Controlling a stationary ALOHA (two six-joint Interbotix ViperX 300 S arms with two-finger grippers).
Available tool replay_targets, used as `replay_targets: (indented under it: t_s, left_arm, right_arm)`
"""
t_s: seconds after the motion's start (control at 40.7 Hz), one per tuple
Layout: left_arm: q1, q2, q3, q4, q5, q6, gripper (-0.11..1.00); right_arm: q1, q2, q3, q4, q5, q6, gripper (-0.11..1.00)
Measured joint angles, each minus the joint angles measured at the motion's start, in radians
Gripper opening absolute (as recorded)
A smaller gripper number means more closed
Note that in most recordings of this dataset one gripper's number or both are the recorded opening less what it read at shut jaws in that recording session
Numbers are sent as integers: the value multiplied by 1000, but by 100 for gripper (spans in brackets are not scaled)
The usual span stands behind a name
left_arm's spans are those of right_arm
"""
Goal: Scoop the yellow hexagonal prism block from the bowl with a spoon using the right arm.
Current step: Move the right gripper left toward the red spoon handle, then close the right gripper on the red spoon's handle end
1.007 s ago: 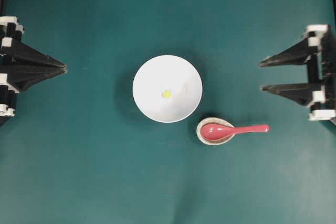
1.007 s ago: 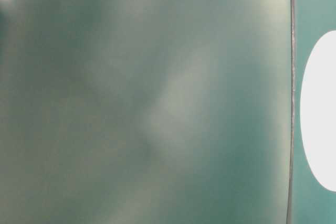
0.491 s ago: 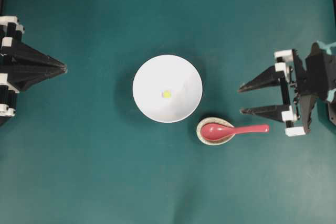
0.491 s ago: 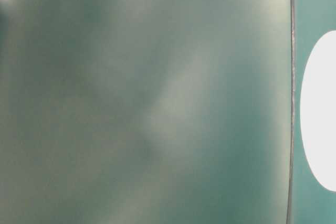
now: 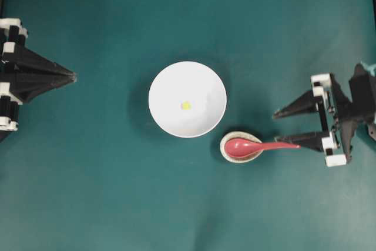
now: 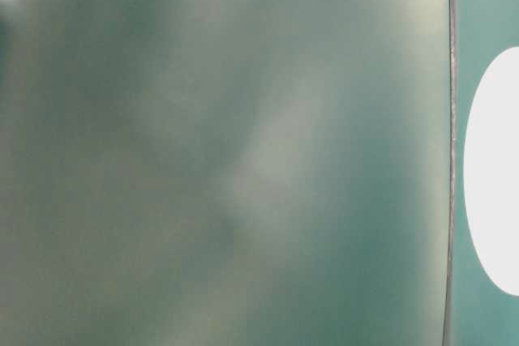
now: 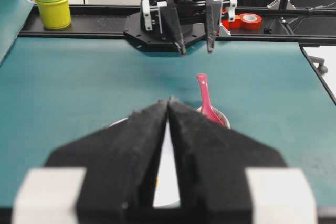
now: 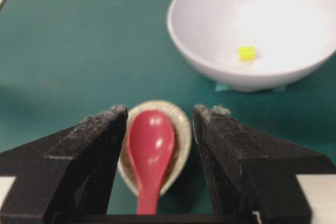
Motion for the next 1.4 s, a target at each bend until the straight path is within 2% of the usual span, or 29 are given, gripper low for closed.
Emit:
replay_targets:
  t_s: [0.319,0.565,0.663,0.958,1.4]
  left_arm:
    - [0,8,0,0,-2,-2,11]
    - [0,8,0,0,-2,-2,11]
    - [0,8,0,2,-2,-2,11]
    - [0,8,2,0,-2,-2,11]
    - [0,8,0,2,-2,-3,11]
  right_arm:
    - [91,218,14,83,-225,2,58]
    - [129,373,14,98,-347,94,58]
    - [135,422,12,100,-374,118,58]
    - [164,509,11,100,-453,120,52]
    - [166,548,11,106,-457,129,51]
